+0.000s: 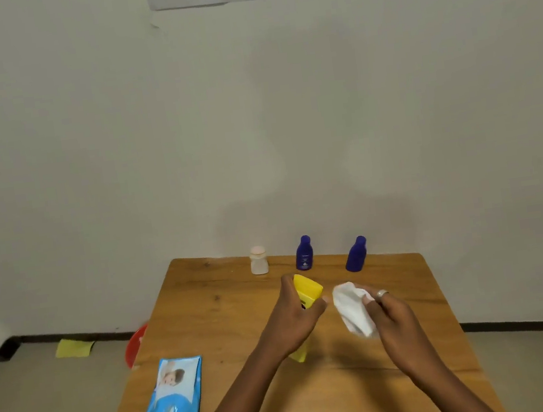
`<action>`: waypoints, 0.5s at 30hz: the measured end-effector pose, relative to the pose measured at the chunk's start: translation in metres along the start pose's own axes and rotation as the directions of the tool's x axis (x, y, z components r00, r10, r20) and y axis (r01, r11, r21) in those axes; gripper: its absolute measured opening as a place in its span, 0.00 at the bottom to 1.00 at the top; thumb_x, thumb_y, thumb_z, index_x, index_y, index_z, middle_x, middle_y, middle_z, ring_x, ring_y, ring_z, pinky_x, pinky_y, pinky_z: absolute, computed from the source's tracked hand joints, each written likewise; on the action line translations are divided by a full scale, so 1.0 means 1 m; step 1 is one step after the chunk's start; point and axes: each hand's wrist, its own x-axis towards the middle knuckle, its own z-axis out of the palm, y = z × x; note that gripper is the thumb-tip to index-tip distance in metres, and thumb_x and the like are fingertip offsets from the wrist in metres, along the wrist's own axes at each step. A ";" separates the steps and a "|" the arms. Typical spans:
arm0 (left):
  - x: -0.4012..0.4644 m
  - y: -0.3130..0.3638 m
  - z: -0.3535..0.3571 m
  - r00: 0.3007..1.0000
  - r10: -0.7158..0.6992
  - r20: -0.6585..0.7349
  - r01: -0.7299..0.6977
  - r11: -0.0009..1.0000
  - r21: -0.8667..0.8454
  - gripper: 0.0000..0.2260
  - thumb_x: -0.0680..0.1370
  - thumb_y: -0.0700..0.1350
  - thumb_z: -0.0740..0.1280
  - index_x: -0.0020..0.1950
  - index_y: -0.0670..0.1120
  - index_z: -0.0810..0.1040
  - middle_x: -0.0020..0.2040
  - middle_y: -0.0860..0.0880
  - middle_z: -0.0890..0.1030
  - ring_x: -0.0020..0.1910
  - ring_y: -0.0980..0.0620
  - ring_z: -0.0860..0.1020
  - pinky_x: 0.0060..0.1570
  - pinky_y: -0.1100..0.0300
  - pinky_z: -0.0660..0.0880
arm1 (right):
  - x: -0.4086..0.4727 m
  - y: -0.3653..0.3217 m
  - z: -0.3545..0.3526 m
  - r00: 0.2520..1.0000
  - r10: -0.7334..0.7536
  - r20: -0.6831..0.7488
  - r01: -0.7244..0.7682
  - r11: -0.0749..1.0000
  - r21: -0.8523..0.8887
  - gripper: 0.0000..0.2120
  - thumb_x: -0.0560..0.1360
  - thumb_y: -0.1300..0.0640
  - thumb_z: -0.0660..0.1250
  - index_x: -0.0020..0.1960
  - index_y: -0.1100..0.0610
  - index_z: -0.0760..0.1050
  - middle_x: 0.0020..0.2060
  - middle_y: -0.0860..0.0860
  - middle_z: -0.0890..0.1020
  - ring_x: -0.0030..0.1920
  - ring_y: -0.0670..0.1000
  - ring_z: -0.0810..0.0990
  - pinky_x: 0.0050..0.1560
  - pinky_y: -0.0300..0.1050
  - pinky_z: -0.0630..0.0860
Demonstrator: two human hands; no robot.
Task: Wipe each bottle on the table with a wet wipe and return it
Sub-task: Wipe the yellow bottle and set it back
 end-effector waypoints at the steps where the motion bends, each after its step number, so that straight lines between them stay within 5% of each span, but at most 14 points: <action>1: -0.002 -0.006 -0.002 0.999 -0.034 0.024 0.036 0.998 -0.056 0.20 0.76 0.55 0.65 0.62 0.54 0.58 0.49 0.51 0.72 0.46 0.54 0.74 0.46 0.57 0.74 | 0.004 0.010 0.001 0.999 0.051 0.010 -0.051 0.997 0.056 0.13 0.81 0.56 0.59 0.64 0.54 0.74 0.56 0.51 0.80 0.53 0.46 0.78 0.46 0.38 0.75; 4: -0.008 -0.021 -0.007 0.996 -0.050 0.070 0.057 0.993 -0.106 0.12 0.78 0.45 0.58 0.59 0.53 0.59 0.46 0.49 0.67 0.43 0.53 0.70 0.46 0.56 0.70 | 0.012 0.029 0.021 0.980 0.088 0.176 -0.106 0.990 0.095 0.14 0.79 0.62 0.61 0.61 0.52 0.76 0.57 0.47 0.79 0.54 0.42 0.77 0.53 0.39 0.74; 7: -0.014 -0.035 -0.012 0.992 -0.028 0.124 0.038 0.996 -0.080 0.16 0.75 0.45 0.57 0.61 0.52 0.59 0.48 0.49 0.68 0.45 0.53 0.71 0.49 0.56 0.72 | 0.019 0.037 0.057 0.925 0.008 0.379 -0.026 0.999 0.042 0.13 0.76 0.55 0.67 0.60 0.51 0.78 0.56 0.46 0.82 0.55 0.42 0.79 0.60 0.46 0.75; 11: -0.020 -0.063 -0.034 0.995 -0.005 0.099 0.017 0.993 -0.120 0.17 0.76 0.46 0.61 0.64 0.51 0.61 0.54 0.49 0.72 0.51 0.55 0.74 0.54 0.58 0.74 | 0.040 0.029 0.097 0.918 -0.056 0.393 0.051 0.998 0.023 0.08 0.73 0.53 0.72 0.52 0.51 0.80 0.46 0.46 0.84 0.47 0.41 0.81 0.49 0.41 0.77; 15: -0.004 -0.106 -0.077 1.000 0.004 -0.031 -0.008 0.990 -0.137 0.17 0.78 0.42 0.67 0.66 0.50 0.69 0.57 0.50 0.79 0.55 0.52 0.78 0.56 0.57 0.77 | 0.076 0.017 0.135 0.904 -0.097 0.417 0.116 0.993 -0.021 0.09 0.72 0.53 0.73 0.52 0.50 0.79 0.47 0.44 0.82 0.47 0.41 0.80 0.45 0.32 0.75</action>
